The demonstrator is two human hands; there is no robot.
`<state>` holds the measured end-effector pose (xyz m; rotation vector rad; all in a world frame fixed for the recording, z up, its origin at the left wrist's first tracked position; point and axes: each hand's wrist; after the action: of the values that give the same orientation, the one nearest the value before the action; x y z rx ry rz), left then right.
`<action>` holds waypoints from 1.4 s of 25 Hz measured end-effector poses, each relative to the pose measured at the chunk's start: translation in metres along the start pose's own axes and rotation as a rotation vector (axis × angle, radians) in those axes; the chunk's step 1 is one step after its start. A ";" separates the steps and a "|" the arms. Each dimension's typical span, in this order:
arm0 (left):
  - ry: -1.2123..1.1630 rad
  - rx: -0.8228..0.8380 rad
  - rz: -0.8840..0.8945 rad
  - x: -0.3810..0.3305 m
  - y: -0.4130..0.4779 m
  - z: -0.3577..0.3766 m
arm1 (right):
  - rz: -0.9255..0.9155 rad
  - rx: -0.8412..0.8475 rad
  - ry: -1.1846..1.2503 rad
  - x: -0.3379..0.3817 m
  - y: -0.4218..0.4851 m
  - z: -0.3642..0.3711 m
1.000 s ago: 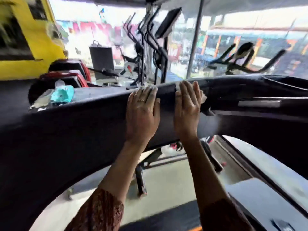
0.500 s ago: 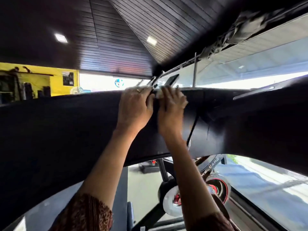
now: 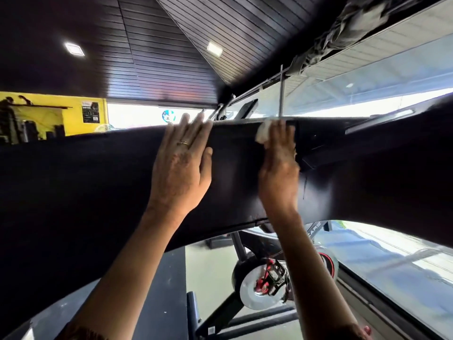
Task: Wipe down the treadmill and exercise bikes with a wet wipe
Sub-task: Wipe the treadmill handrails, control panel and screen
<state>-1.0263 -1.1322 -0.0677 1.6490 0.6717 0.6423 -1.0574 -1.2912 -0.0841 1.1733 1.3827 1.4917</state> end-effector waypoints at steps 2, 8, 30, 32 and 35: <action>0.007 -0.018 0.013 0.000 -0.012 -0.001 | 0.079 -0.048 0.021 0.010 0.000 0.003; 0.024 -0.021 0.030 0.002 -0.048 0.002 | 0.059 0.000 0.079 0.000 -0.041 0.004; 0.023 0.027 0.056 -0.045 -0.080 0.044 | 0.395 -0.125 0.159 -0.042 -0.078 -0.028; 0.019 0.018 0.052 -0.044 -0.080 0.043 | 0.174 -0.032 0.222 -0.030 -0.099 -0.025; 0.017 0.019 0.058 -0.044 -0.081 0.043 | 0.322 -0.098 0.148 -0.059 -0.110 -0.034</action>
<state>-1.0320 -1.1812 -0.1569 1.6874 0.6455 0.6939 -1.0796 -1.3444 -0.2001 1.2897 1.2408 1.8827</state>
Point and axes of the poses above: each hand's wrist, its own y-axis towards the middle knuckle, its own z-axis out of the palm, x = y × z, and after that the axes turned 6 degrees about -z, right-handed
